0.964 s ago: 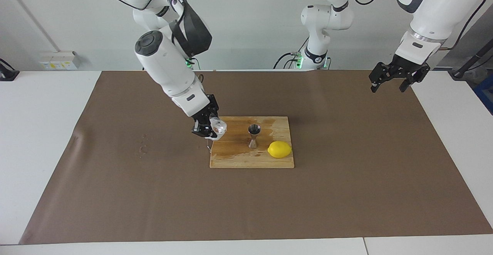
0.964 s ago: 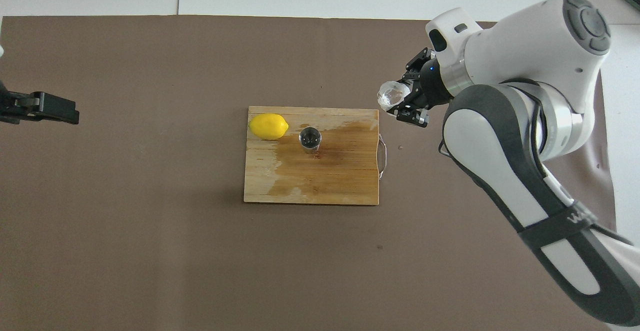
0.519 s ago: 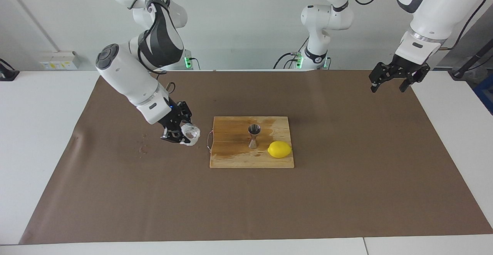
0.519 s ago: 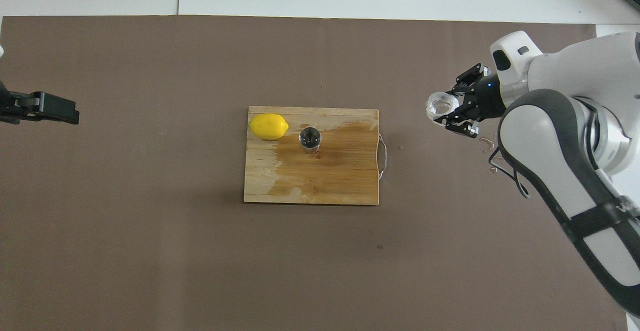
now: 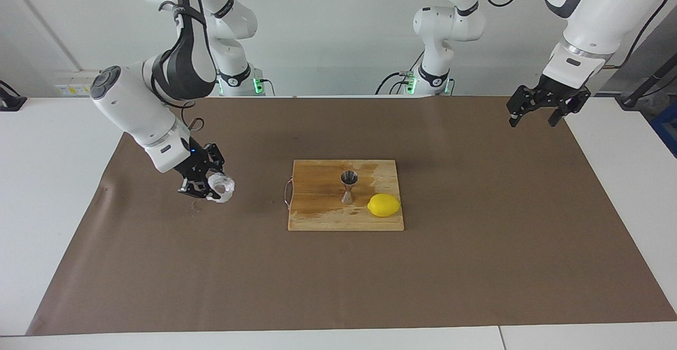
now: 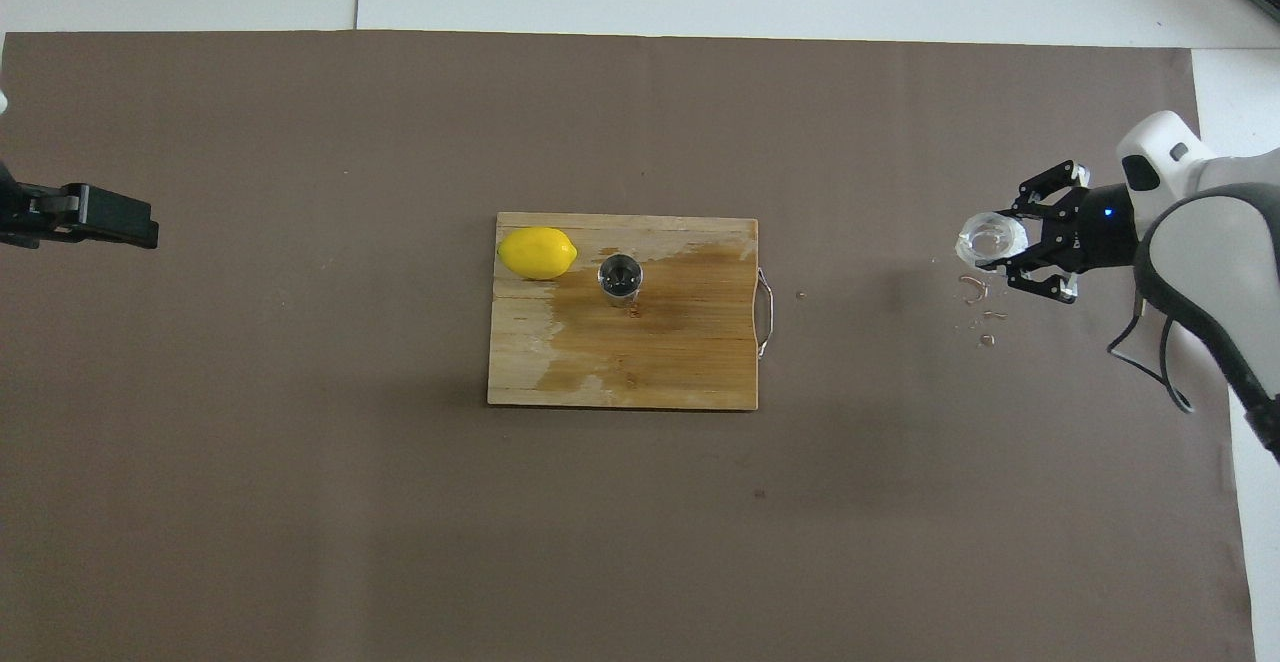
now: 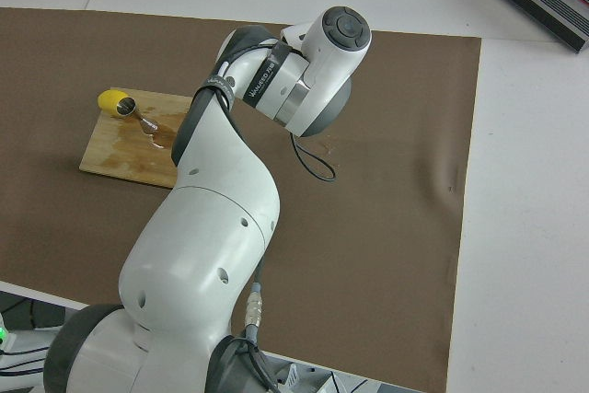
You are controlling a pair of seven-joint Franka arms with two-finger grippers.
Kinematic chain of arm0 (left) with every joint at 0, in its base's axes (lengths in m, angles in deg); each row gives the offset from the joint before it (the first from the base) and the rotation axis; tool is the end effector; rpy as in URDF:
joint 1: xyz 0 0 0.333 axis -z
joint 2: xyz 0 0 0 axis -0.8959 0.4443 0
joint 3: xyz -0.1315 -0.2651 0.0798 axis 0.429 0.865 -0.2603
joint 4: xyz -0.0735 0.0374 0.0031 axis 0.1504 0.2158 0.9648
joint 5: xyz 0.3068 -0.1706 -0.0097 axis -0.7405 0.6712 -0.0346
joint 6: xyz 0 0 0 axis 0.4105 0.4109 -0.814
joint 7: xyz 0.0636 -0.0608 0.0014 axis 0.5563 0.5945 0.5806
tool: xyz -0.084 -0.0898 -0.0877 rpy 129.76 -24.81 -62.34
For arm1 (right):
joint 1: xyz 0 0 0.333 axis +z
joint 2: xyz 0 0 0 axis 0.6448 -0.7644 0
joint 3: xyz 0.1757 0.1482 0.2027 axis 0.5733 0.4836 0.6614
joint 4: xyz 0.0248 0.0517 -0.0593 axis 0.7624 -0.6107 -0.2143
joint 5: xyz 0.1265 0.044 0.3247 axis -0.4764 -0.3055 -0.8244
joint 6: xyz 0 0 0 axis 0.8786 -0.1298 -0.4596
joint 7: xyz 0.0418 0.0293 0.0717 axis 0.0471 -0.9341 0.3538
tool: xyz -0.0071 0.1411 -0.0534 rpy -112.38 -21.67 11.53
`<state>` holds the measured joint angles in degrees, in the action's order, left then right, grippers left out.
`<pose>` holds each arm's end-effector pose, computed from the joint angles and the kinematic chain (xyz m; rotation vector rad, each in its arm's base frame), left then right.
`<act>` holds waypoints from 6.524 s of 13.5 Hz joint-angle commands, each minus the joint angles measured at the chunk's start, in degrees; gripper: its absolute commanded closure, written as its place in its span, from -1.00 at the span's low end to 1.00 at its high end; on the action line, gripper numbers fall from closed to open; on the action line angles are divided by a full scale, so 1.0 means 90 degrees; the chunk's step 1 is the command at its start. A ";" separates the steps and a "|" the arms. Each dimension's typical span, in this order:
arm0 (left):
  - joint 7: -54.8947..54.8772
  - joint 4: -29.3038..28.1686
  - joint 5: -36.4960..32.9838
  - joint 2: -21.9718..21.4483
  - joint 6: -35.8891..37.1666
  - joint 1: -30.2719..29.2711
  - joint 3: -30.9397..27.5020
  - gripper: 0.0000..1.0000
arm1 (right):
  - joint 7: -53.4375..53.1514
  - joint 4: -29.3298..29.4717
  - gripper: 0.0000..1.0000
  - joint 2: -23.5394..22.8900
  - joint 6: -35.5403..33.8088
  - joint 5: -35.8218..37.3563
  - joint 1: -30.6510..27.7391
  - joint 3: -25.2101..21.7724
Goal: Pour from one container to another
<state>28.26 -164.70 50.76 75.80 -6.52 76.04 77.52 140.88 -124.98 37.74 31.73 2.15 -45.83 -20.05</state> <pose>0.5265 -0.0209 0.5669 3.1380 -0.1049 0.0899 0.5657 -0.0461 0.3714 -2.1932 -1.8107 -0.5165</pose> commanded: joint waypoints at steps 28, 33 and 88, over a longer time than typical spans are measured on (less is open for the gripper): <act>0.0068 -0.0211 -0.0049 -0.0186 0.0016 0.0007 0.0006 -1.00 | 0.3121 0.0742 0.19 -0.1519 -0.1457 -0.1462 -0.0278 -0.1345; 0.0068 -0.0211 -0.0049 -0.0186 0.0016 0.0006 0.0006 -1.00 | 0.3238 0.0693 -0.36 -0.1549 -0.1418 -0.1726 -0.0239 -0.1345; 0.0078 -0.0211 -0.0049 -0.0186 0.0016 0.0007 0.0006 -1.00 | -1.1527 0.1796 -1.00 0.1938 -0.3479 0.3588 0.0113 0.0491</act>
<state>28.27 -164.70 50.76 75.80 -6.52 76.04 77.52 36.38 -106.52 53.51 -1.35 34.89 -44.65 -15.72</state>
